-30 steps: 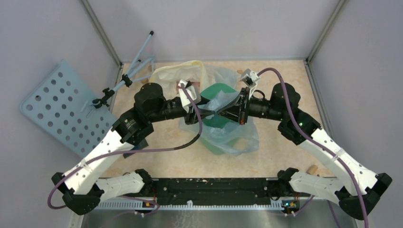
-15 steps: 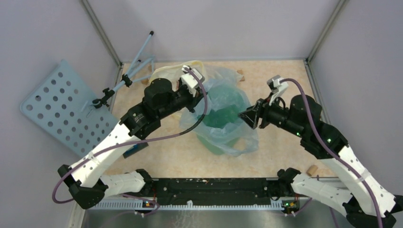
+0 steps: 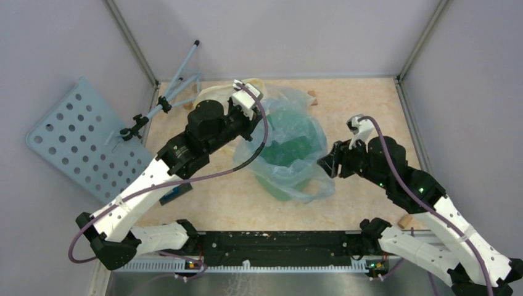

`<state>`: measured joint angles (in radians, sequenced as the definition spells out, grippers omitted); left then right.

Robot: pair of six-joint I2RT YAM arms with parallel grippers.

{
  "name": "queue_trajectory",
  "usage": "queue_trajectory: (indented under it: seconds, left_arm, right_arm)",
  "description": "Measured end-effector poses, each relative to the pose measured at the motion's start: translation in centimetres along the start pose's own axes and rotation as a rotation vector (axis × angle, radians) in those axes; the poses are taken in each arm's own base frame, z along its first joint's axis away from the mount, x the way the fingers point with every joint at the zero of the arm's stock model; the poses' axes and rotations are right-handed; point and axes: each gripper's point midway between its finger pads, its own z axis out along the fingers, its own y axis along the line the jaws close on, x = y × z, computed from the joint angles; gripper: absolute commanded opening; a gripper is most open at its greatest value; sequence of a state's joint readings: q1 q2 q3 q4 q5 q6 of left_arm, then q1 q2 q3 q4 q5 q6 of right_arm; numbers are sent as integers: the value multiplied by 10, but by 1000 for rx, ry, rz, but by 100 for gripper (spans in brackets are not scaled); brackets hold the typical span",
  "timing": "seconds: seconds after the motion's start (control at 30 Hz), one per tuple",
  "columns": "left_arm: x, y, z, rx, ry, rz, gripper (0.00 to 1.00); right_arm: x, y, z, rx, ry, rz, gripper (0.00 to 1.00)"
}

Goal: Put the trash bags into the trash bin
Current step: Place the trash bag in the trash bin.

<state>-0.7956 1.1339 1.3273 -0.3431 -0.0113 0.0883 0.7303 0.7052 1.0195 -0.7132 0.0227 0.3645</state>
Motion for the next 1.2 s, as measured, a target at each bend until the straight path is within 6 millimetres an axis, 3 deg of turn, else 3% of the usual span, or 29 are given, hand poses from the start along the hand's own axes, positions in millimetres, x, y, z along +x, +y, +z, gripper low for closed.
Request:
queue_trajectory:
  seconds: [0.07,0.1,0.23,0.3,0.5,0.67,1.03,1.2]
  left_arm:
    - [1,3,1,-18,4,0,0]
    - [2,5,2,-28,8,0,0]
    - [4,11,7,-61,13,3,0]
    - [5,15,9,-73,14,3,0]
    - [11,34,20,-118,22,-6,0]
    - [22,62,27,-148,46,-23,0]
    - [47,105,40,-181,87,-52,0]
    - [79,114,51,-183,131,-77,0]
  right_arm:
    - [5,-6,5,33,9,14,50]
    - [8,-9,7,48,11,22,44]
    - [14,-18,13,91,7,45,6]
    - [14,-20,16,99,-2,60,0]
    - [9,-21,18,105,-39,75,0]
    - [2,-24,16,120,-74,77,0]
    - [7,-28,16,136,-72,76,0]
    - [7,-28,15,135,-74,77,0]
